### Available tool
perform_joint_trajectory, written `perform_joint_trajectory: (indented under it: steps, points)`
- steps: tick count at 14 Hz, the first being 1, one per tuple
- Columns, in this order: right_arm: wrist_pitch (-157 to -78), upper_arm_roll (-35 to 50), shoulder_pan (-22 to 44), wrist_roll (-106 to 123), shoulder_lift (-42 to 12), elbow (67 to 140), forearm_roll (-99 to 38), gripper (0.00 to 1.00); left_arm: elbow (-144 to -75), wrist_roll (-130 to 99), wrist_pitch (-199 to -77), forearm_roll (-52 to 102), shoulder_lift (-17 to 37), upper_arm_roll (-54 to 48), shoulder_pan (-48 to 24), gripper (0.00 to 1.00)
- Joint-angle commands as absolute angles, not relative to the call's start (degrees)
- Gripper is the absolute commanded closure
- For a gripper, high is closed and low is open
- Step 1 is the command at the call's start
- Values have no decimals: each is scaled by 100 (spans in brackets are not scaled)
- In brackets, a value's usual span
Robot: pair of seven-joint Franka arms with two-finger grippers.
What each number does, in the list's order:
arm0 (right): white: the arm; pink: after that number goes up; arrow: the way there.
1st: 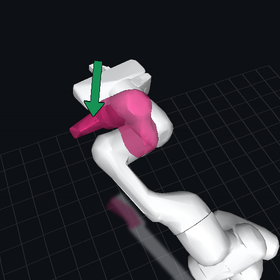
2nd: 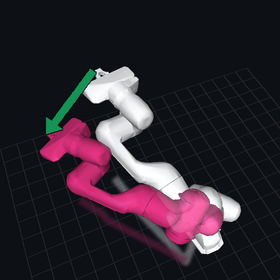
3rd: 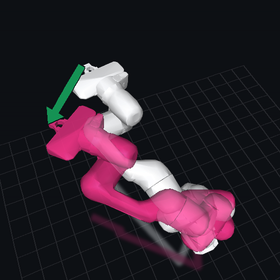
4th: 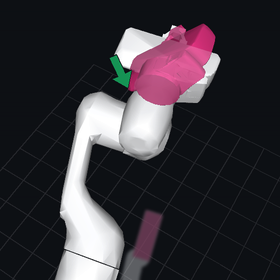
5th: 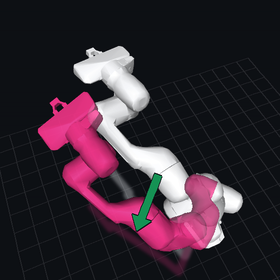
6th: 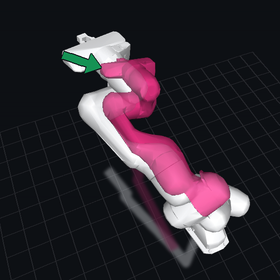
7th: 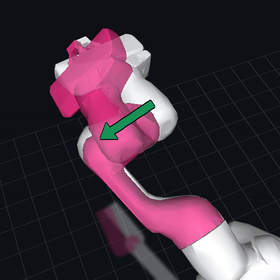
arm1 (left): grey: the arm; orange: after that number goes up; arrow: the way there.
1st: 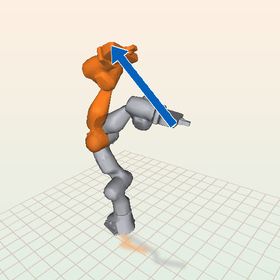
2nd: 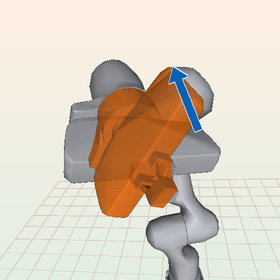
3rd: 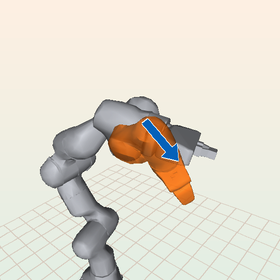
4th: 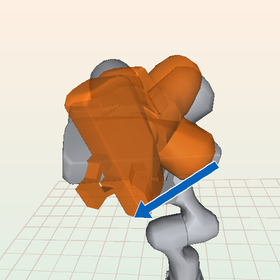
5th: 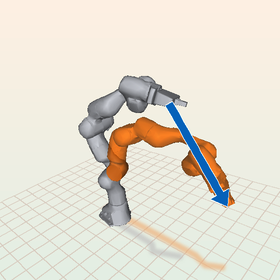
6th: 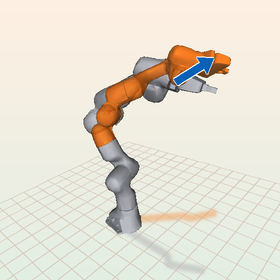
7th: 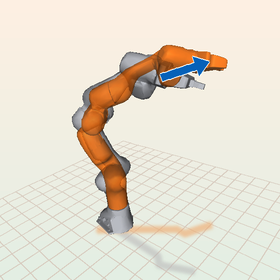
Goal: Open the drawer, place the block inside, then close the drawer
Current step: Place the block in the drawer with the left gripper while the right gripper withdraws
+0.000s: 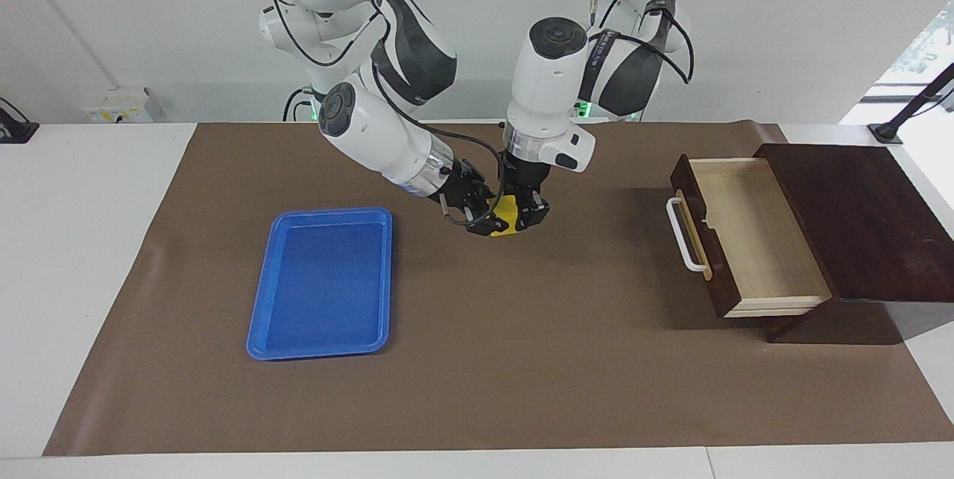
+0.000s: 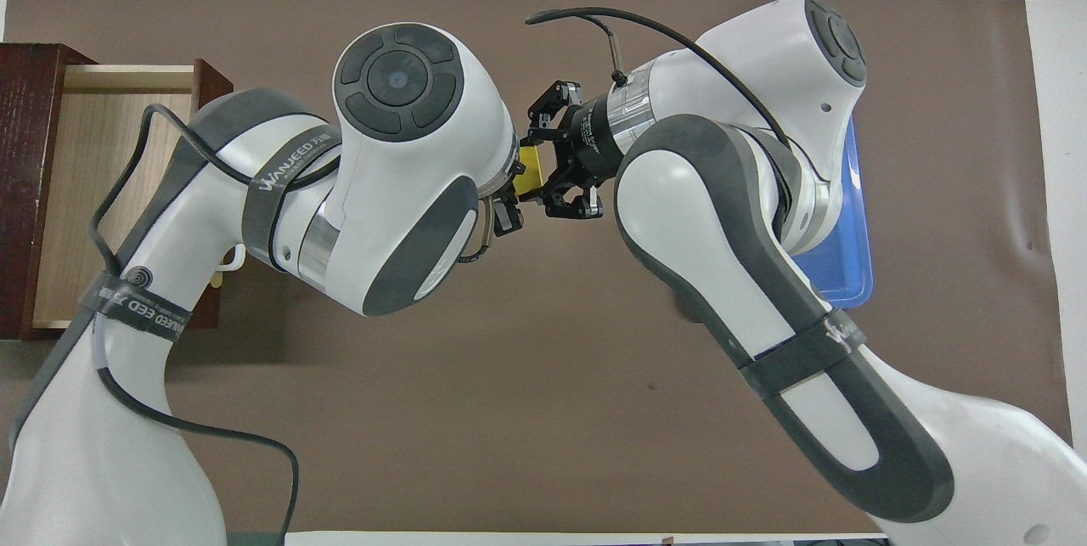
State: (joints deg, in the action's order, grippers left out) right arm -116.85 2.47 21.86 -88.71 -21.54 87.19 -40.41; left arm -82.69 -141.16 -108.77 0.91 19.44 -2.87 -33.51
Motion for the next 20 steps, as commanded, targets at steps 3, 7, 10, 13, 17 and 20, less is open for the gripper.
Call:
perform_joint_trajectory:
  steps: [3,7,10,13,17,20]
  points:
    - [-11698,281,2074,-9079,-2153,8666,-4078,0,-8394,-14107,-10803,35,1819,-255,-3446,100]
    - [-11689,281,2065,-9079,-2153,8666,-4087,0,-8385,-13240,-10329,53,1671,-228,-3096,100]
    - [-11681,281,2057,-9079,-2136,8666,-4078,0,-8437,-11983,-9714,123,1206,-237,-2245,100]
    - [-11689,281,2048,-9070,-2127,8666,-4078,0,-8534,-10814,-9344,132,862,-229,-1356,100]
    - [-11471,281,1715,-9027,-2057,8666,-4052,0,-8857,-9206,-9543,132,774,-229,40,100]
    - [-10980,281,1293,-8694,-1908,8657,-3851,0,-9954,-8703,-10544,123,405,-211,333,100]
